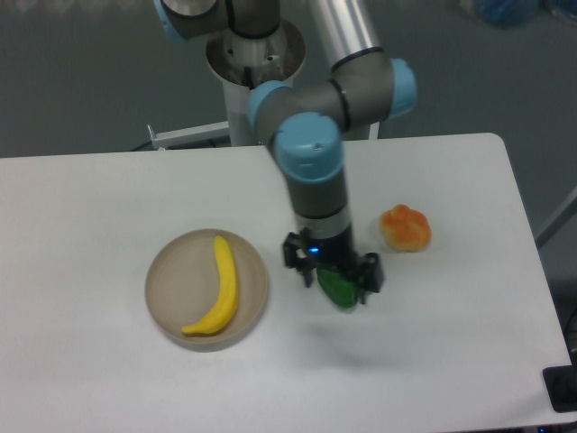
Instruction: Place bananas on a plate
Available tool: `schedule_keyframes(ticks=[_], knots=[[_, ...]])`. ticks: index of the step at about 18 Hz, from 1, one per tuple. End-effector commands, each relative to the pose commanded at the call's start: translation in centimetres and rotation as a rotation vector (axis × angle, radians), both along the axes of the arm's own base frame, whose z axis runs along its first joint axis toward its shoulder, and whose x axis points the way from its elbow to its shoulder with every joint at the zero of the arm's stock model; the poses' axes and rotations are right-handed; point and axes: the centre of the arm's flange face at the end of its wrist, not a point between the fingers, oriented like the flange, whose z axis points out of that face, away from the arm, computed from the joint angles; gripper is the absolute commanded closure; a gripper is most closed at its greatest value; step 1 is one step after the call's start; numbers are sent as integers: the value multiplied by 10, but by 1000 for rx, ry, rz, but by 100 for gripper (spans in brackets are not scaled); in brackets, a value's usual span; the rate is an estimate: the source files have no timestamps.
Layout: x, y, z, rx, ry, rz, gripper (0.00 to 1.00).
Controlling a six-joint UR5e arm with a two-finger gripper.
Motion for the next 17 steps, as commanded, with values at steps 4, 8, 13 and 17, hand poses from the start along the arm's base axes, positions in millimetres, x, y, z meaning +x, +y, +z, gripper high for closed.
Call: schedule_keyframes(ticks=[4, 8, 13, 17], knots=[[-46, -14, 10, -48, 70, -64, 0], [-56, -8, 15, -40, 88, -93, 0], [-67, -4, 16, -39, 103, -89, 0], [-77, -8, 12, -52, 106, -101, 0]])
